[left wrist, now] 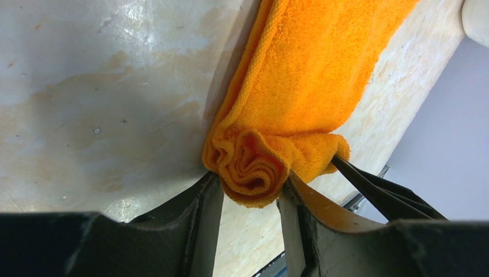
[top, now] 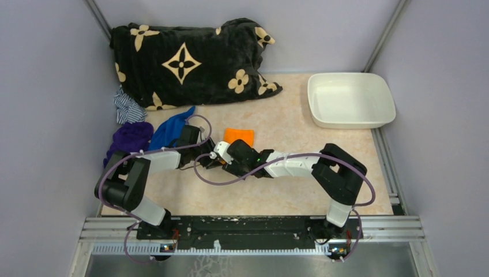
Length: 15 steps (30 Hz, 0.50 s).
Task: Roll the towels
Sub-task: Roll the towel at the center of the board.
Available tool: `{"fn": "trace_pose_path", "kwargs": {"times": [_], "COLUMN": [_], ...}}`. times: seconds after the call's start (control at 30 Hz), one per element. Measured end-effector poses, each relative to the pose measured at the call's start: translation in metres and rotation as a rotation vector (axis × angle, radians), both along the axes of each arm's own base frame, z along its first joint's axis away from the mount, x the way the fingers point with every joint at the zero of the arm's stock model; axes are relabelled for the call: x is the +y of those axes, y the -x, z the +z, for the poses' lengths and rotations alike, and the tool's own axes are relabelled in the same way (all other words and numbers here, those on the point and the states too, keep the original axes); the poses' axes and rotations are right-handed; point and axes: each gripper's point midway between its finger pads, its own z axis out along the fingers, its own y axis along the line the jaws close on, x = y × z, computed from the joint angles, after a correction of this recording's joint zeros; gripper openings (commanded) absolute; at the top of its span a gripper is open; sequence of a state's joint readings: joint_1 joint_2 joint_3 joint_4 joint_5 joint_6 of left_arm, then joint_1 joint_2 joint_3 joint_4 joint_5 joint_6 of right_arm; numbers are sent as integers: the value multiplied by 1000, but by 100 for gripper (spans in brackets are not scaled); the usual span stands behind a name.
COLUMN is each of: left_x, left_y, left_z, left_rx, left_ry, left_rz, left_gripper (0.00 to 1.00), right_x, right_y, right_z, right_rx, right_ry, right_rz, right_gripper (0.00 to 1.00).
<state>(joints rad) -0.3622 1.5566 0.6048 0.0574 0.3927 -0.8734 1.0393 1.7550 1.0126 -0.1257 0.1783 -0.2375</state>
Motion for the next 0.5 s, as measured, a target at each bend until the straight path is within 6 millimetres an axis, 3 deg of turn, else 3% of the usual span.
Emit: {"fn": "trace_pose_path", "kwargs": {"times": [0.23, 0.5], "left_x": [0, 0], "left_y": [0, 0], "left_z": [0, 0], "left_rx": [0, 4], "left_ry": [-6, -5], "left_rz": [-11, -18], "left_gripper": [48, 47], "right_x": [-5, -7], "right_y": [6, -3], "right_z": [2, -6], "right_rx": [-4, -50], "right_ry": [12, 47], "right_rz": [62, 69], "right_gripper": [58, 59]}}
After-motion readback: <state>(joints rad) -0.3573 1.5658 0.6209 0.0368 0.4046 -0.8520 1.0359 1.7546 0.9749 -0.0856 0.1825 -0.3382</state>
